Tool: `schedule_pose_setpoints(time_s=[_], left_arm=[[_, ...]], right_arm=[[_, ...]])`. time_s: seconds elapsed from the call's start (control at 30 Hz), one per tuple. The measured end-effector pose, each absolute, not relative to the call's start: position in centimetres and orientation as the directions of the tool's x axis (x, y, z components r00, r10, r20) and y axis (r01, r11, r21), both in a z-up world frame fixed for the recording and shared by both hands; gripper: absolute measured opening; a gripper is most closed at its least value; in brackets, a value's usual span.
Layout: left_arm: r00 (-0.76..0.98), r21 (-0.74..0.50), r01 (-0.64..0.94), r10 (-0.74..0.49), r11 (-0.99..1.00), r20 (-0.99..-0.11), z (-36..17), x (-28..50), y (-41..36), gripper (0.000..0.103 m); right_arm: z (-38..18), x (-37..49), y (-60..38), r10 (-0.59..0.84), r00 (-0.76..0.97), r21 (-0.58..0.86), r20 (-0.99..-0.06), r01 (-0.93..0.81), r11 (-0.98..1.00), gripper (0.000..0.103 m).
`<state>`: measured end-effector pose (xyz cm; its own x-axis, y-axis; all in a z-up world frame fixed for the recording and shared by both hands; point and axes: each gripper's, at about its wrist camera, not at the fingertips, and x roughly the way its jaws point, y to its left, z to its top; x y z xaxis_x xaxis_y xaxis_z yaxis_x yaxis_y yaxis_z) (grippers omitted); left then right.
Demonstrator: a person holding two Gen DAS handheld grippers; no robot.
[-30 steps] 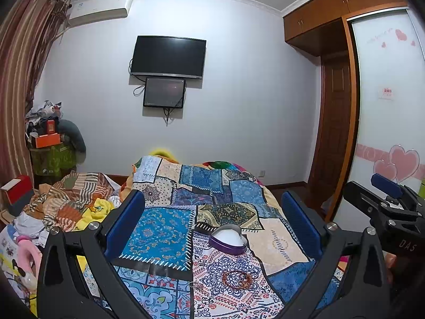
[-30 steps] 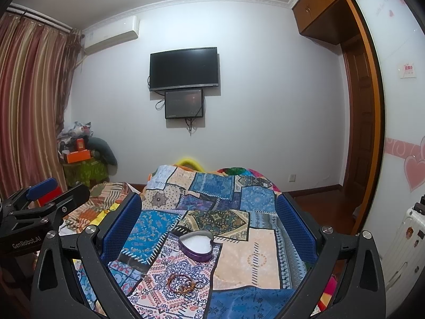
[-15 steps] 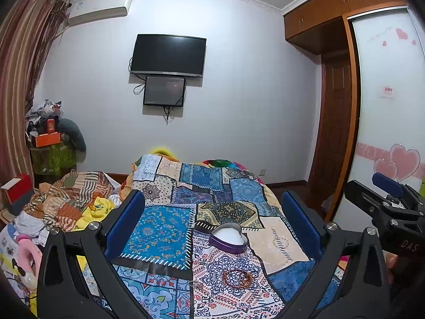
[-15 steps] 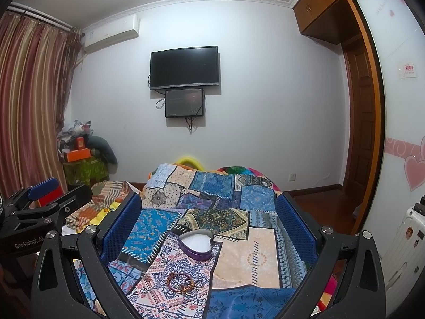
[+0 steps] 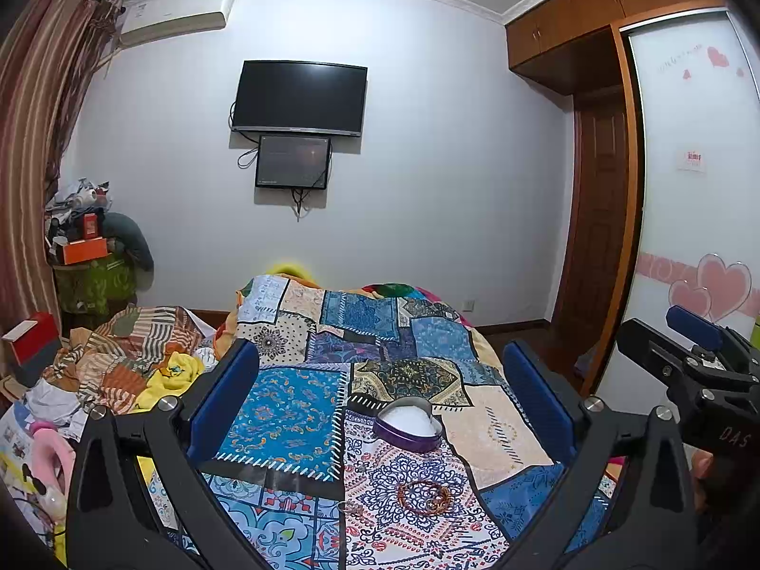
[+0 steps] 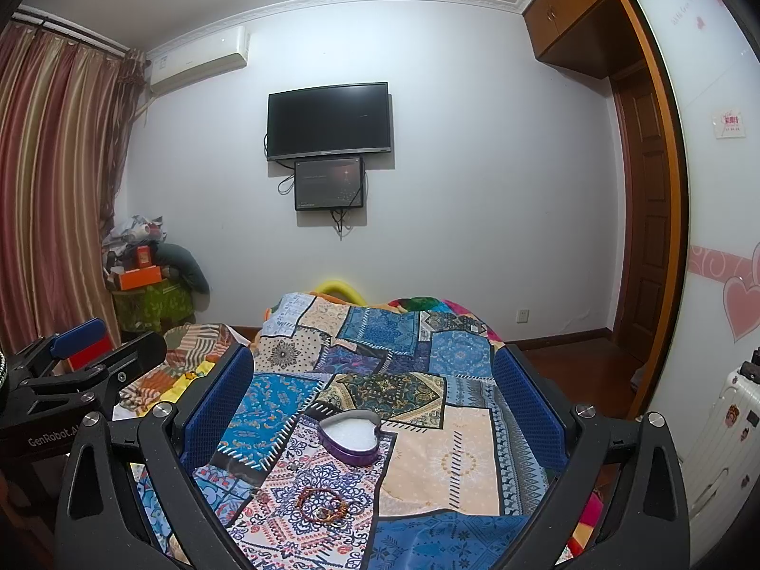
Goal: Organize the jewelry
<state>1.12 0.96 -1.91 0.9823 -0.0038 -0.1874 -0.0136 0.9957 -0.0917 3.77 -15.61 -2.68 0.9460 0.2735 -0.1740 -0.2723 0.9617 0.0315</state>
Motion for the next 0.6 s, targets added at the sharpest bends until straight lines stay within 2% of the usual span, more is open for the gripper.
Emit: schedule_pose_setpoints(time_s=[0.6], left_arm=[[0.980,-0.091,-0.014,-0.005,0.996,-0.201,-1.70,1.27,0.98,0.103]], right_arm=[[-2.63,3.93,-15.64,0.273,0.945,0.032,-0.178,-0.272,0.962,0.100]])
